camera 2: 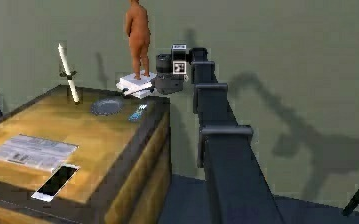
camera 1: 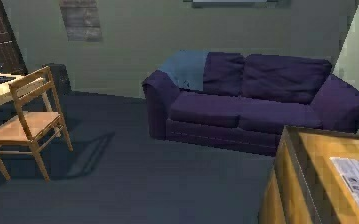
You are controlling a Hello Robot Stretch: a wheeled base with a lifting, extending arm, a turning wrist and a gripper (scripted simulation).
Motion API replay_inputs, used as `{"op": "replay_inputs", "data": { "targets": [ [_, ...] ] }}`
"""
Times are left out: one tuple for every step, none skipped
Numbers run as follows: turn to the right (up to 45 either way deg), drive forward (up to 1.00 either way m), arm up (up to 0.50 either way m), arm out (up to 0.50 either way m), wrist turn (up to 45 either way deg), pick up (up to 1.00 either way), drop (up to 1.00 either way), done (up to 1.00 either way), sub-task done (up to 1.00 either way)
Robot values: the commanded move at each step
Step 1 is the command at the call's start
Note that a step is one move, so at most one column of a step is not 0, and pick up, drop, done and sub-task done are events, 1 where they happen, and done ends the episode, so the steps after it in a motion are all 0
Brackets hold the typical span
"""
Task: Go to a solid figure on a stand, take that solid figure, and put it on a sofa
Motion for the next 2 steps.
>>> {"op": "replay_inputs", "data": {
  "targets": [
    [0.0,0.20,0.00,0.00,0.0,0.00,0.00,0.00,0.00],
    [12.0,0.00,0.00,0.00,0.0,0.00,0.00,0.00,0.00]
  ]
}}
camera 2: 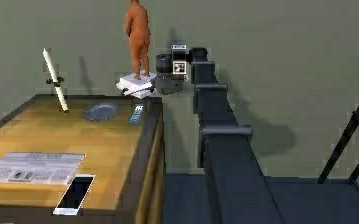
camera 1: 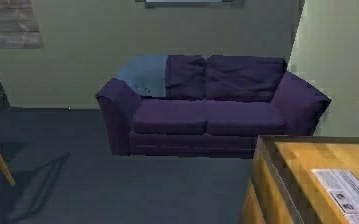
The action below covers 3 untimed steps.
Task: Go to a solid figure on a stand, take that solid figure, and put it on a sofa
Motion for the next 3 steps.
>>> {"op": "replay_inputs", "data": {
  "targets": [
    [0.0,0.90,0.00,0.00,0.0,0.00,0.00,0.00,0.00],
    [30.0,0.00,0.00,0.00,0.0,0.00,0.00,0.00,0.00],
    [0.0,0.35,0.00,0.00,0.0,0.00,0.00,0.00,0.00]
  ]
}}
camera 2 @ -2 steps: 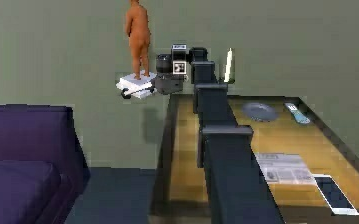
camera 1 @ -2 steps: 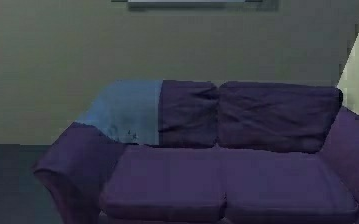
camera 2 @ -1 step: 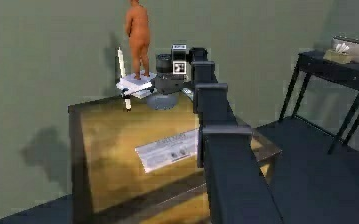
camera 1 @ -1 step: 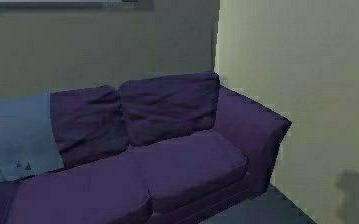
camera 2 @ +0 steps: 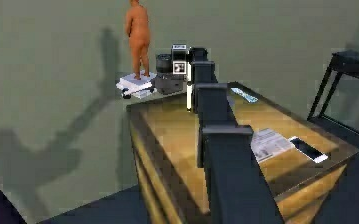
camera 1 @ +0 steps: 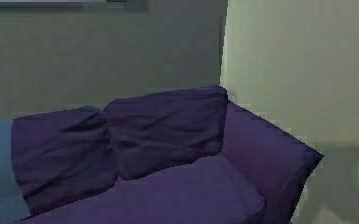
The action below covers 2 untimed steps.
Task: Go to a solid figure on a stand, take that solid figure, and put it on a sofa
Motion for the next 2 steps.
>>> {"op": "replay_inputs", "data": {
  "targets": [
    [45.0,0.00,0.00,0.00,0.0,0.00,0.00,0.00,0.00],
    [45.0,0.00,0.00,0.00,0.0,0.00,0.00,0.00,0.00]
  ]
}}
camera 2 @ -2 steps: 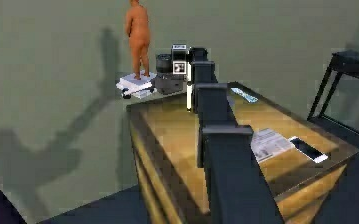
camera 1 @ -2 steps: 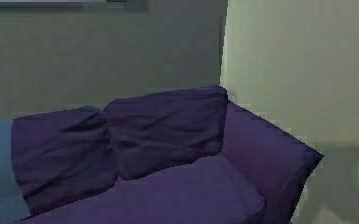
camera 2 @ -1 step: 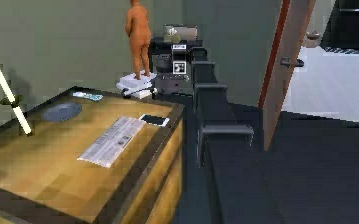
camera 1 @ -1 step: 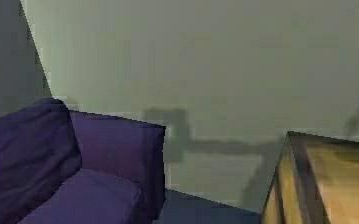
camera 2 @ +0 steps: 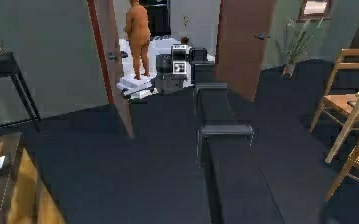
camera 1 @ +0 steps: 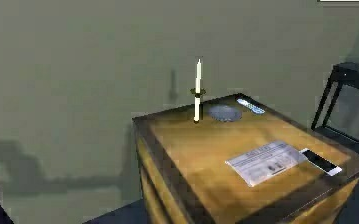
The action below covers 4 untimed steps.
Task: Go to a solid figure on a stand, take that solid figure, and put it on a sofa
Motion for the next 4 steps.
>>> {"op": "replay_inputs", "data": {
  "targets": [
    [45.0,0.00,0.00,0.00,0.0,0.00,0.00,0.00,0.00],
    [6.0,0.00,0.00,0.00,0.0,0.00,0.00,0.00,0.00],
    [-45.0,0.00,0.00,0.00,0.0,0.00,0.00,0.00,0.00],
    [-45.0,0.00,0.00,0.00,0.0,0.00,0.00,0.00,0.00]
  ]
}}
